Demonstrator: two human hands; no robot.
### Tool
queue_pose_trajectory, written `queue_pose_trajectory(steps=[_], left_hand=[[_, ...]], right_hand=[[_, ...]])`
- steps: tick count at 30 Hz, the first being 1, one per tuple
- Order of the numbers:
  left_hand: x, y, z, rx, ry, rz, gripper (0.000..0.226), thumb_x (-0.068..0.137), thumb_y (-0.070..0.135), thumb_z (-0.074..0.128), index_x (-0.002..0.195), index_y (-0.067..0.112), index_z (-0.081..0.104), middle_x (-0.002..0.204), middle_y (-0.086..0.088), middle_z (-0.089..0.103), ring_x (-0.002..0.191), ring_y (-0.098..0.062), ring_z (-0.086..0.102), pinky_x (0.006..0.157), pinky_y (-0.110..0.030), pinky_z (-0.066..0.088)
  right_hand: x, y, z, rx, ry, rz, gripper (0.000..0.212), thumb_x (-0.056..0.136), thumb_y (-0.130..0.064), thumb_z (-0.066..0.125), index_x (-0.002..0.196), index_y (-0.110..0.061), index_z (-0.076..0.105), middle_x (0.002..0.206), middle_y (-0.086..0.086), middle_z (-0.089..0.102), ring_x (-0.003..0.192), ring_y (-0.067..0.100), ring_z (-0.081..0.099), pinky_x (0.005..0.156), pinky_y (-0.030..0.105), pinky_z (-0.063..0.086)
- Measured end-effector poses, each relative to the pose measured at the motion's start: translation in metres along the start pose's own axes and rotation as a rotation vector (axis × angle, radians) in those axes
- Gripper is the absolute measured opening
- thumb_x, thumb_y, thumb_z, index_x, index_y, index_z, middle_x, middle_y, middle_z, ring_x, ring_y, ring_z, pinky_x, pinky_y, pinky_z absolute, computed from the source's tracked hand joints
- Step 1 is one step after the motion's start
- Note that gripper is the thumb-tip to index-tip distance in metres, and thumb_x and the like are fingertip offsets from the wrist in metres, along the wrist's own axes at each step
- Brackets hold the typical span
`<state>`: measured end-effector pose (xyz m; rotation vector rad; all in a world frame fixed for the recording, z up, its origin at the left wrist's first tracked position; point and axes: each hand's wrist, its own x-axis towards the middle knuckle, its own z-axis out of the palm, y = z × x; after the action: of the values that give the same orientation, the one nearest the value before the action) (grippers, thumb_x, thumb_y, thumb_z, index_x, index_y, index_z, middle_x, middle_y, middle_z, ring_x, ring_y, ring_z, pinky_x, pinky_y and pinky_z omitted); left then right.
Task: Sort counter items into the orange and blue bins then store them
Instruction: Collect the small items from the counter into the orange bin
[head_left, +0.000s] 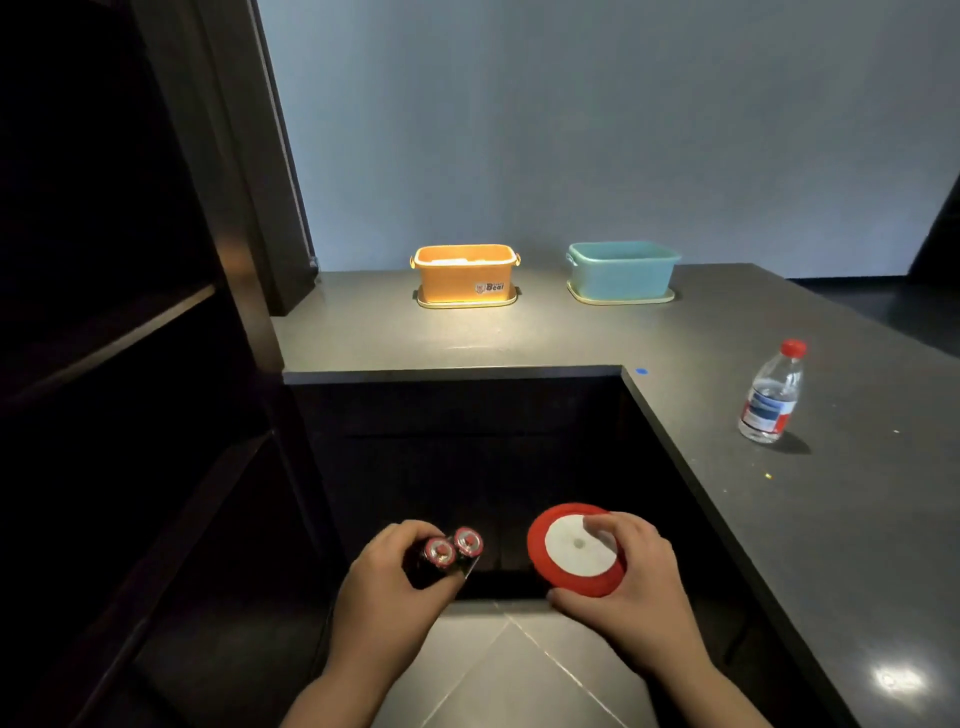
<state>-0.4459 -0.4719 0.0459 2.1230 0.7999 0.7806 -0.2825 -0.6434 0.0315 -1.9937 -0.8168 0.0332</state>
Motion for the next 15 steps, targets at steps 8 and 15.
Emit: queue_pose_trajectory(steps=[8, 15], left_hand=[[0.115, -0.041, 0.017, -0.071, 0.06, -0.122, 0.032, 0.061, 0.03, 0.083, 0.086, 0.037, 0.064, 0.086, 0.018, 0.065, 0.079, -0.001, 0.062, 0.069, -0.03, 0.054], [0.243, -0.078, 0.037, -0.111, 0.0, -0.102, 0.029, 0.06, 0.029, 0.084, 0.08, 0.036, 0.064, 0.083, 0.014, 0.067, 0.077, -0.001, 0.063, 0.069, -0.031, 0.055]], right_hand=[[0.13, 0.003, 0.049, -0.02, -0.047, -0.081, 0.071, 0.046, -0.046, 0.087, 0.108, -0.04, 0.052, 0.117, -0.018, 0.046, 0.109, 0.005, 0.038, 0.087, 0.021, 0.035], [0.242, 0.011, 0.101, -0.086, -0.002, -0.057, 0.072, 0.046, -0.04, 0.092, 0.11, -0.029, 0.059, 0.118, -0.008, 0.052, 0.112, 0.014, 0.044, 0.093, 0.027, 0.038]])
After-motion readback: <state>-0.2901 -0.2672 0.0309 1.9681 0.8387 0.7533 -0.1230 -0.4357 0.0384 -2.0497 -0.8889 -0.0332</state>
